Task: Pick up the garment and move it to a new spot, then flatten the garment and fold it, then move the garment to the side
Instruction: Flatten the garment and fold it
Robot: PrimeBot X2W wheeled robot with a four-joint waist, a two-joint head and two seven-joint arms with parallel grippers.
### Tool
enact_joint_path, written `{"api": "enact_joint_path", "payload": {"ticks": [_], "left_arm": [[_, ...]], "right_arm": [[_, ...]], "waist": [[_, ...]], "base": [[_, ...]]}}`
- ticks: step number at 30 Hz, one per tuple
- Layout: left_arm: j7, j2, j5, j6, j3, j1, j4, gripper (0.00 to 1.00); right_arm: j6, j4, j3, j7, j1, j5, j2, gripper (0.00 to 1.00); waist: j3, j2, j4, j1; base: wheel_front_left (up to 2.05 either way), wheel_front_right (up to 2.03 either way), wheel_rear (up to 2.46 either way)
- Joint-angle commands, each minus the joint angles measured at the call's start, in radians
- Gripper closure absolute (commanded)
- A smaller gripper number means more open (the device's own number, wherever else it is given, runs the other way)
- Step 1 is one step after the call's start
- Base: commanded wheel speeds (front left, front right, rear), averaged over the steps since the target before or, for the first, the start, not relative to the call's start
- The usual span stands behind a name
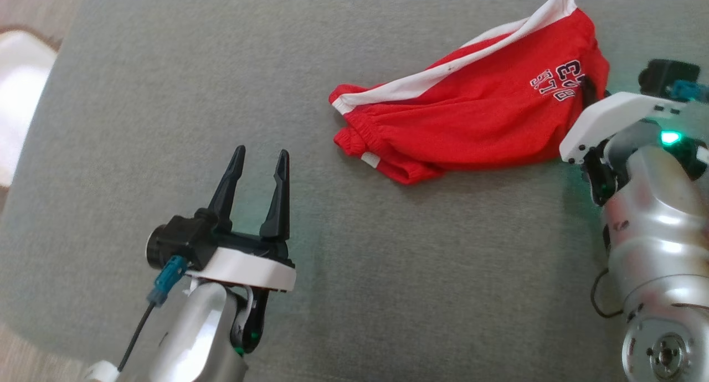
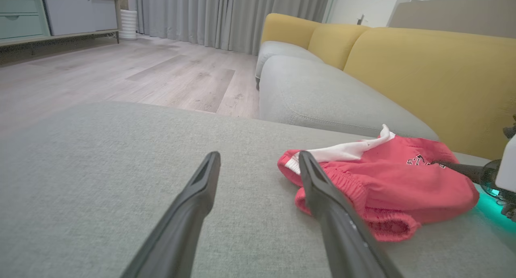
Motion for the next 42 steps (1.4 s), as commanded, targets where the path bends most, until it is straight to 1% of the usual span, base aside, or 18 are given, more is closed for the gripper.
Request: {"api": "enact_joint_path", "payload": {"ticks": [1,3,4,6,12,15,18,20,24,28,31,33,42], "left_arm": [[-0.005,0.008,0.003,-0.001,0.039,-0.022,-0.027,0.0],[-0.005,0.008,0.009,-0.003,0.044,-0.018,-0.028,0.0],[-0.005,0.008,0.016,-0.005,0.051,-0.014,-0.029,0.0],[-0.005,0.008,0.023,-0.008,0.058,-0.008,-0.029,0.0],[-0.005,0.008,0.039,-0.016,0.076,0.022,-0.033,0.0],[-0.005,0.008,0.051,-0.021,0.081,0.041,-0.034,0.0],[-0.005,0.008,0.058,-0.026,0.085,0.062,-0.037,0.0],[-0.005,0.008,0.062,-0.028,0.089,0.074,-0.04,0.0],[-0.005,0.008,0.071,-0.034,0.089,0.084,-0.039,0.0],[-0.005,0.008,0.075,-0.038,0.084,0.08,-0.039,0.0],[-0.005,0.008,0.078,-0.041,0.08,0.072,-0.035,0.0],[-0.005,0.008,0.079,-0.043,0.08,0.07,-0.032,0.0],[-0.005,0.008,0.075,-0.047,0.077,0.081,-0.016,0.0]], "right_arm": [[-0.001,-0.02,0.02,-0.04,-0.005,0.023,0.018,1.0],[-0.001,-0.019,0.028,-0.08,0.007,0.047,0.018,1.0],[-0.001,-0.02,0.033,-0.115,0.024,0.074,0.016,1.0],[-0.001,-0.024,0.037,-0.142,0.044,0.099,0.012,1.0],[-0.001,-0.06,0.025,-0.198,0.133,0.162,0.011,1.0],[-0.001,-0.088,0.001,-0.216,0.185,0.19,0.015,1.0],[-0.001,-0.12,0.001,-0.228,0.232,0.214,0.021,1.0],[-0.001,-0.135,0.016,-0.231,0.254,0.232,0.023,1.0],[-0.001,-0.146,0.077,-0.24,0.264,0.293,0.023,1.0],[-0.001,-0.155,0.113,-0.252,0.26,0.314,0.024,1.0],[-0.001,-0.167,0.155,-0.263,0.248,0.344,0.024,1.0],[-0.001,-0.177,0.203,-0.269,0.241,0.371,0.024,1.0],[-0.001,-0.278,0.518,-0.278,0.254,0.557,0.024,1.0]], "waist": [[-0.02,0.0,-0.026,-0.0001],[-0.036,0.0,-0.047,-0.0001],[-0.052,0.0,-0.069,-0.0001],[-0.069,0.0,-0.089,-0.0001],[-0.118,0.0,-0.138,-0.0001],[-0.144,0.0,-0.158,-0.0001],[-0.162,0.0,-0.176,-0.0001],[-0.17,0.0,-0.188,-0.0001],[-0.169,0.0,-0.195,-0.0001],[-0.163,0.0,-0.191,-0.0001],[-0.161,0.0,-0.18,-0.0001],[-0.163,0.0,-0.169,-0.0001],[-0.187,0.0,-0.113,-0.0001]], "base": [[0.0,0.0,0.0],[0.0,0.0,0.0],[0.0,0.0,0.0],[0.0,0.0,0.0],[0.0,0.0,0.0],[0.0,0.0,0.0],[0.0,0.0,0.0],[0.0,0.0,0.0],[0.0,0.0,0.0],[0.0,0.0,0.0],[0.0,0.0,0.0],[0.0,0.0,0.0],[0.0,0.0,0.0]]}}
